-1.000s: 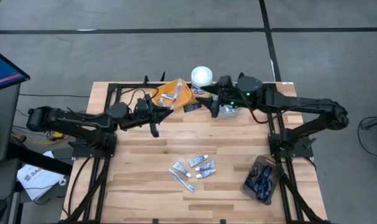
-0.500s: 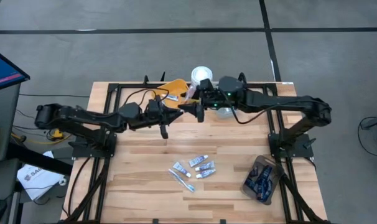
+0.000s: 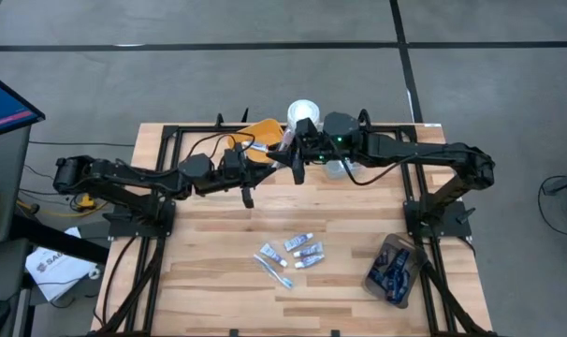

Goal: Pick & Place Travel size toiletries
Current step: Put the red toothbrush into the gray bin

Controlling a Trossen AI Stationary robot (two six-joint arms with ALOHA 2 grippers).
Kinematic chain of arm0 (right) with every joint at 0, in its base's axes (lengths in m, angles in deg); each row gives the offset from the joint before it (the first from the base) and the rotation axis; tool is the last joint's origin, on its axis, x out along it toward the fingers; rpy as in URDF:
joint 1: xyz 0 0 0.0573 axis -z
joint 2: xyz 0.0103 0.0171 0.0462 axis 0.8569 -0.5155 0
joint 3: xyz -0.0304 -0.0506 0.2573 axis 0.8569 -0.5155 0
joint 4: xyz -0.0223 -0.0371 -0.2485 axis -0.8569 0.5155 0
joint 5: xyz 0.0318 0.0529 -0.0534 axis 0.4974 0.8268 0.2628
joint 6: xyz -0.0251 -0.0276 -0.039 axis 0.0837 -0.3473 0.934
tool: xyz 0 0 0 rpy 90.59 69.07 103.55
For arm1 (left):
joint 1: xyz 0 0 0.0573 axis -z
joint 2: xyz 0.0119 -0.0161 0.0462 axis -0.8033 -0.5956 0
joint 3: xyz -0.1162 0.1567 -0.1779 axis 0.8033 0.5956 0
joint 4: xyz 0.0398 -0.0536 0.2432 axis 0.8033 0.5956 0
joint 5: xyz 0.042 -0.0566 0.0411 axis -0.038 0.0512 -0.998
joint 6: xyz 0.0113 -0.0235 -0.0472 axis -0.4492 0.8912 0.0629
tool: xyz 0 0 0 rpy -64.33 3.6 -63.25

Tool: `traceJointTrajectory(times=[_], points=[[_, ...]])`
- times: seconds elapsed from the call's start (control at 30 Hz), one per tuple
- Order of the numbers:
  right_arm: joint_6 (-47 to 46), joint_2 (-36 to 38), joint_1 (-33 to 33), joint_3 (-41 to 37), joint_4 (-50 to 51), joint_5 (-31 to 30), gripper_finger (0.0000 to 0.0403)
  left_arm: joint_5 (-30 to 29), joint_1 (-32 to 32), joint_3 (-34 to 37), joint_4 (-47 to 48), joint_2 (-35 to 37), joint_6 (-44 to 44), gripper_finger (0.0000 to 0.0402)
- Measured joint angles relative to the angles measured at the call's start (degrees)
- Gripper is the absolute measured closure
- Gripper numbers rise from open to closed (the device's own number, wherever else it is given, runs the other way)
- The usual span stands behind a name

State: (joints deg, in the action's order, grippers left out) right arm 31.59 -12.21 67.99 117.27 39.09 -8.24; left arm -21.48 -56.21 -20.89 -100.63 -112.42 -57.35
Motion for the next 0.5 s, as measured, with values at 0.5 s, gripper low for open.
traceJointTrajectory(times=[0.5], points=[[0.89, 0.91, 0.41, -0.04, 2.51, -4.69, 0.0393, -1.04, -0.06, 0.00, 0.25, 0.00, -2.98, 0.0330]])
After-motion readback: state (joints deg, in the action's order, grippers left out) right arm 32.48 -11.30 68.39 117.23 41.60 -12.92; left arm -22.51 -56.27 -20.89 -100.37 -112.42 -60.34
